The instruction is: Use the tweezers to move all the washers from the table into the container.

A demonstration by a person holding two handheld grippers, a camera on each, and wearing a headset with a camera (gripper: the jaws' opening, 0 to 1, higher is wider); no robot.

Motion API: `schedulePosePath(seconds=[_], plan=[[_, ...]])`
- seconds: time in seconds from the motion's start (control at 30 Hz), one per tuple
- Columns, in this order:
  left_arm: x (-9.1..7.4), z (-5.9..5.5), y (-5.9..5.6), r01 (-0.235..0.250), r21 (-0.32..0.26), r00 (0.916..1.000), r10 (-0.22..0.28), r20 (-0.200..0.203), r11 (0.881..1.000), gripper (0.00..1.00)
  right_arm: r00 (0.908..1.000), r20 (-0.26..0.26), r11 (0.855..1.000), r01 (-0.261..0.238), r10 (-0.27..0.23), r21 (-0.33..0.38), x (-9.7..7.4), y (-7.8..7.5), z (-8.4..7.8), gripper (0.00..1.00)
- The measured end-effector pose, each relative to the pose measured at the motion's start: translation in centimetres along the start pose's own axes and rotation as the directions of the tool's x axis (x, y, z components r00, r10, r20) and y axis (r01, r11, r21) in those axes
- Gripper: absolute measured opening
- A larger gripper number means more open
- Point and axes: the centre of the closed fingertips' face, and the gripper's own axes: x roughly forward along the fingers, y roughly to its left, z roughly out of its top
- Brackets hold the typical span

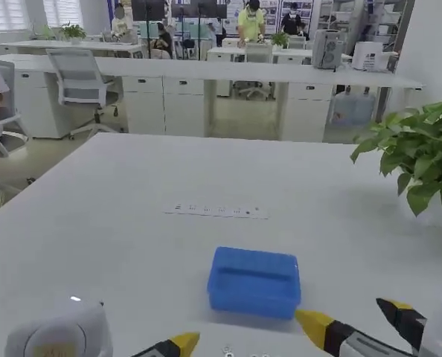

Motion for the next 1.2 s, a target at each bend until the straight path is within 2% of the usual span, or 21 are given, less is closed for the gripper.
schedulePosePath(seconds=[0.07,0.1,0.13,0.3,0.37,0.53,0.6,0.67,0.73,0.77,0.8,0.83,0.87,0.93,0.97,1.0,1.07,1.1,1.13,1.17,1.2], plan=[[0.5,0.3,-0.4,0.027,-0.002,0.9996,-0.027,0.003,1.0,0.86,0.9993,-0.029,0.999,-0.024,0.023,-0.023,0.6,0.5,-0.5,0.69],[0.7,0.3,-0.7,0.043,0.001,0.9991,-0.043,-0.001,0.999,0.8,0.999,-0.038,0.999,-0.027,0.025,-0.028,0.8,0.6,-0.7,0.66],[1.0,0.1,-1.2,0.078,0.003,0.9968,-0.078,-0.02,0.997,0.75,0.9974,-0.062,0.999,-0.039,0.037,-0.033,1.0,0.8,-1.2,0.64],[2.5,-0.5,-2.6,0.163,0.025,0.9843,-0.161,-0.073,0.986,0.54,0.9943,-0.088,0.998,-0.062,0.06,-0.018,1.6,1.0,-2.0,0.56],[3.1,-0.7,-3.1,0.193,0.04,0.9772,-0.188,-0.099,0.98,0.52,0.9926,-0.105,0.998,-0.062,0.061,-0.012,1.7,0.8,-2.3,0.53],[4.0,-0.9,-4.1,0.233,0.075,0.9671,-0.223,-0.123,0.97,0.52,0.9916,-0.114,0.998,-0.061,0.061,-0.001,1.9,0.6,-2.4,0.52],[4.5,-1.2,-4.7,0.261,0.081,0.9587,-0.249,-0.138,0.962,0.48,0.991,-0.12,0.998,-0.061,0.059,-0.008,2.0,0.5,-2.5,0.51],[4.9,-1.9,-5.4,0.298,0.093,0.9449,-0.28,-0.169,0.95,0.45,0.9893,-0.134,0.998,-0.058,0.056,-0.004,2.2,0.2,-2.9,0.49],[5.2,-3.3,-6.0,0.344,0.118,0.9213,-0.31,-0.234,0.932,0.39,0.9881,-0.145,0.999,-0.051,0.051,0.005,2.4,-0.1,-3.3,0.49],[5.3,-4.1,-6.3,0.377,0.14,0.9028,-0.33,-0.276,0.915,0.33,0.9867,-0.153,0.999,-0.052,0.053,0.009,2.5,-0.2,-3.6,0.47],[5.5,-4.6,-6.6,0.395,0.153,0.8924,-0.339,-0.298,0.906,0.29,0.985,-0.163,0.998,-0.055,0.057,0.014,2.5,-0.2,-3.9,0.45],[5.7,-5.3,-7.0,0.416,0.153,0.8787,-0.354,-0.321,0.896,0.26,0.9826,-0.176,0.998,-0.056,0.059,0.022,2.5,-0.1,-4.3,0.44],[5.7,-5.8,-7.4,0.446,0.155,0.8613,-0.375,-0.343,0.882,0.23,0.9817,-0.182,0.998,-0.054,0.058,0.025,2.6,-0.2,-4.6,0.43],[5.9,-6.9,-8.0,0.481,0.179,0.837,-0.389,-0.385,0.858,0.21,0.976,-0.208,0.998,-0.058,0.063,0.031,2.7,-0.1,-5.4,0.42],[6.1,-7.3,-8.1,0.49,0.199,0.831,-0.386,-0.401,0.848,0.2,0.9736,-0.219,0.998,-0.061,0.066,0.03,2.7,0.0,-5.7,0.41],[6.6,-7.7,-8.0,0.49,0.237,0.8327,-0.371,-0.411,0.839,0.19,0.971,-0.229,0.998,-0.064,0.069,0.027,2.8,0.0,-6.0,0.4],[7.3,-8.5,-8.1,0.507,0.27,0.821,-0.364,-0.44,0.818,0.16,0.9661,-0.246,0.997,-0.073,0.077,0.026,2.9,0.2,-6.4,0.37],[7.7,-8.6,-8.1,0.503,0.274,0.8233,-0.358,-0.441,0.82,0.15,0.9653,-0.249,0.997,-0.074,0.079,0.026,2.9,0.3,-6.5,0.37],[8.1,-8.8,-8.1,0.506,0.274,0.8212,-0.359,-0.443,0.818,0.15,0.963,-0.257,0.997,-0.077,0.081,0.025,3.0,0.3,-6.6,0.36],[8.4,-9.2,-8.2,0.516,0.273,0.8118,-0.362,-0.458,0.812,0.15,0.9617,-0.262,0.997,-0.079,0.083,0.024,3.0,0.3,-6.7,0.36],[8.7,-9.3,-8.2,0.519,0.272,0.8095,-0.363,-0.461,0.811,0.15,0.9601,-0.267,0.996,-0.081,0.085,0.024,3.0,0.3,-6.8,0.35]])
